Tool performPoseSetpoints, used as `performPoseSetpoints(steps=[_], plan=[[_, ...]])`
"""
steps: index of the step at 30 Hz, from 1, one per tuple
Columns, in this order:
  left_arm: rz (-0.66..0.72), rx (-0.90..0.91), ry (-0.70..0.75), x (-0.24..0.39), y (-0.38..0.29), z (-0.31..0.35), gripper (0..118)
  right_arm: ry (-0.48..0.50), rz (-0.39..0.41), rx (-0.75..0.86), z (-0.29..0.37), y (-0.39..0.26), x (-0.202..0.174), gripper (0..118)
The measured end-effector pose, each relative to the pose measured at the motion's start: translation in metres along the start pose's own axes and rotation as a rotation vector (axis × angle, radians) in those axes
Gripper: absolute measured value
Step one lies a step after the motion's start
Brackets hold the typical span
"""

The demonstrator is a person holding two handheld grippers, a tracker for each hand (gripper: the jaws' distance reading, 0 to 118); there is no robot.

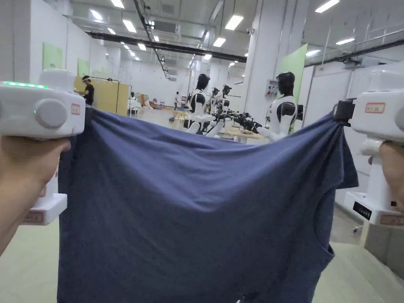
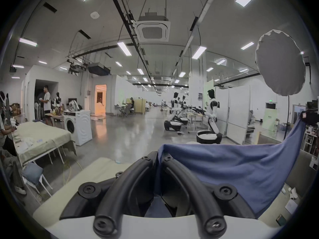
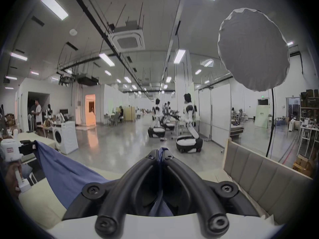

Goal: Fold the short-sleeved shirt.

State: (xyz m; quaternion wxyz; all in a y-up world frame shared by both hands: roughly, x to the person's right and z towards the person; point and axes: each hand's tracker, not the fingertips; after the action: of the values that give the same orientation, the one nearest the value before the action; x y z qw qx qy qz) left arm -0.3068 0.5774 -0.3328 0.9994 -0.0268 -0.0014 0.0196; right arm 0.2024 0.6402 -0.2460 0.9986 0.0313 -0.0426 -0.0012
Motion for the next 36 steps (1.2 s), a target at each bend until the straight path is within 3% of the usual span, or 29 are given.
performPoseSetpoints(steps=[6, 11, 15, 20, 28, 36], plan=[[-0.028, 0.007, 0.052, -0.012, 0.007, -0.031, 5, -0.011, -0.007, 0.02, -0.026, 0.002, 0.004, 3], [0.015, -0.017, 0.086, -0.019, -0.067, -0.049, 5, -0.03, -0.057, -0.06, -0.048, -0.074, 0.005, 3], [0.076, -0.036, 0.108, -0.016, -0.127, -0.049, 5, -0.046, -0.052, -0.092, -0.052, -0.135, 0.001, 3], [0.063, -0.043, 0.093, -0.018, -0.15, -0.023, 5, -0.015, -0.062, -0.118, -0.036, -0.145, 0.003, 3], [0.09, -0.115, 0.032, -0.038, -0.196, 0.099, 5, 0.049, -0.032, -0.116, 0.092, -0.177, 0.011, 3], [0.034, -0.383, -0.08, -0.068, -0.34, 0.262, 5, 0.085, 0.068, -0.401, 0.262, -0.337, 0.022, 4]])
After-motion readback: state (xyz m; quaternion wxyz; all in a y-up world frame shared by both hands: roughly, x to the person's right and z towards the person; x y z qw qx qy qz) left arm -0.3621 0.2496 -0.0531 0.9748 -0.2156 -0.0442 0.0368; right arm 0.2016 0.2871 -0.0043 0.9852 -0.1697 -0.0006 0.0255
